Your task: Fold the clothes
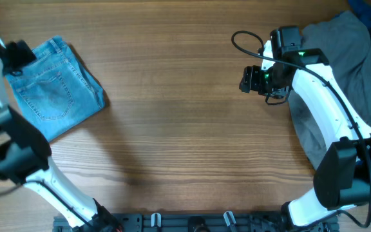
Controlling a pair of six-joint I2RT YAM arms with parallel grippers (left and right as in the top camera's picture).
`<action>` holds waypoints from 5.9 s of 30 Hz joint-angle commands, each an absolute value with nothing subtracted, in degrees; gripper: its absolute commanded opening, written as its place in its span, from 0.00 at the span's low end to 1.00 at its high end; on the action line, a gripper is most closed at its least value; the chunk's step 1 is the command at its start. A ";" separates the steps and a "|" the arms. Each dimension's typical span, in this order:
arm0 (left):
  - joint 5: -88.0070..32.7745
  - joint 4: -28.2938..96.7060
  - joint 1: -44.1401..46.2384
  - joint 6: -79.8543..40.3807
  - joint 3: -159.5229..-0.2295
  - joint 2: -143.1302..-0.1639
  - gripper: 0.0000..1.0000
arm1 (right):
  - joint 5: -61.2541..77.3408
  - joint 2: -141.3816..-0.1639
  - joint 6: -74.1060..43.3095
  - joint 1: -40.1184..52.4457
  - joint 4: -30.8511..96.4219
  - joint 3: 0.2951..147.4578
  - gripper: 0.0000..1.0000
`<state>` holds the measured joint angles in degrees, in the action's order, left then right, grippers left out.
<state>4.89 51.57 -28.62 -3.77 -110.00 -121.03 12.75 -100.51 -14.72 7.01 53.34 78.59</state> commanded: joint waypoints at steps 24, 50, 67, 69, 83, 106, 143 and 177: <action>-13.82 75.31 -1.83 -5.39 -109.71 -132.05 1.00 | 11.62 -100.29 -14.94 6.76 54.72 79.22 0.74; -9.28 63.29 -26.15 -4.97 -103.15 -129.88 1.00 | 11.62 -100.29 -15.00 6.76 55.53 79.22 0.75; -16.25 64.77 -8.05 -6.94 -103.13 -118.63 1.00 | 11.55 -100.29 -14.98 6.76 50.48 79.22 1.00; -16.05 65.36 -2.92 -6.92 -103.13 -118.61 1.00 | 8.43 -100.27 -14.92 6.76 48.69 79.24 0.99; -15.84 92.77 4.45 -6.24 -102.69 -116.92 1.00 | 8.62 -89.41 -9.15 6.46 62.06 78.54 1.00; -11.94 46.30 5.74 -8.38 -48.56 -37.06 1.00 | -2.39 -32.10 -15.18 6.46 45.89 41.12 1.00; -11.92 48.93 5.74 -8.38 -48.56 -37.12 1.00 | 4.86 -0.19 -4.03 0.58 -4.97 1.87 1.00; -11.66 48.93 5.74 -8.38 -48.56 -37.06 1.00 | 5.39 -0.27 -3.57 0.19 -0.32 0.30 1.00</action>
